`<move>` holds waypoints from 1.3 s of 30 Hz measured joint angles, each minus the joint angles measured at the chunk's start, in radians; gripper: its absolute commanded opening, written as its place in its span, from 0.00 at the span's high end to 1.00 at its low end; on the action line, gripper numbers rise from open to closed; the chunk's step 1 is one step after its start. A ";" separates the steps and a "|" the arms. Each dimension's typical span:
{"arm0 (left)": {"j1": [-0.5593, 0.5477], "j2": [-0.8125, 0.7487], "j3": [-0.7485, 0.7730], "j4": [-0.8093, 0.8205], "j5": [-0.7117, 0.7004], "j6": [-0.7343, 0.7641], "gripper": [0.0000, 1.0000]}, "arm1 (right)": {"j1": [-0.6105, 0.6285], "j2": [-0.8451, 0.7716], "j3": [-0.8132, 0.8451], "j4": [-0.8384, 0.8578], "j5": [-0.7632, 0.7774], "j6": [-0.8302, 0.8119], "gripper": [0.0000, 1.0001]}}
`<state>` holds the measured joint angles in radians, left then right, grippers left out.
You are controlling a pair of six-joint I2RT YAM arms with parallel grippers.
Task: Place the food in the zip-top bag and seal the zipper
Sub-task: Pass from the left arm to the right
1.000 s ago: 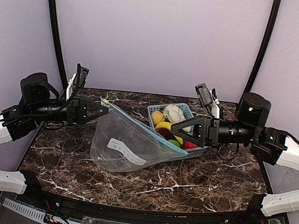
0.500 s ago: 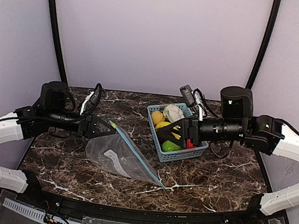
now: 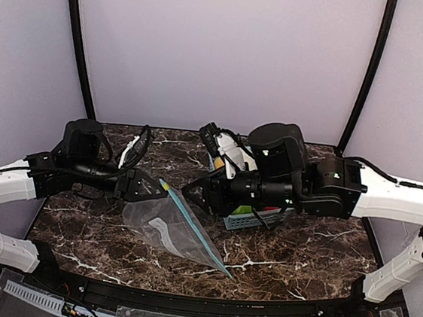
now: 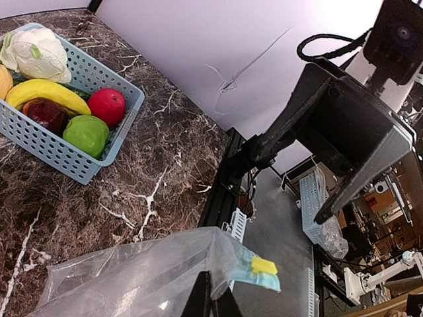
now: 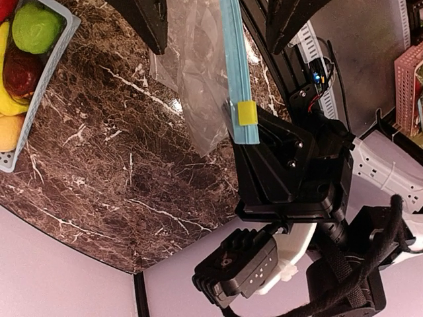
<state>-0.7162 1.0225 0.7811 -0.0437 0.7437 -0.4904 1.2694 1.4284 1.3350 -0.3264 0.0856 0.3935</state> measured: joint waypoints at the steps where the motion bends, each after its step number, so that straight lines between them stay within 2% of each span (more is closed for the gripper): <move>1: -0.001 0.000 0.000 0.000 -0.002 -0.002 0.99 | 0.015 0.018 0.022 -0.009 0.027 -0.006 0.54; 16: -0.008 -0.001 0.000 -0.003 -0.027 -0.014 0.99 | 0.116 0.201 0.224 -0.087 0.208 -0.085 0.60; 22: -0.009 -0.004 -0.003 -0.003 -0.027 -0.016 0.99 | 0.135 0.248 0.272 -0.115 0.261 -0.111 0.67; 30: -0.011 -0.010 -0.012 -0.006 -0.029 -0.018 0.99 | 0.140 0.280 0.309 -0.151 0.339 -0.124 0.71; 39: -0.013 -0.017 -0.012 -0.008 -0.031 -0.019 0.99 | 0.141 0.295 0.330 -0.161 0.360 -0.131 0.75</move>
<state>-0.7288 1.0058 0.7689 -0.0513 0.7132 -0.5091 1.4101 1.7233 1.6650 -0.4870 0.4458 0.2623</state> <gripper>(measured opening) 0.008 0.270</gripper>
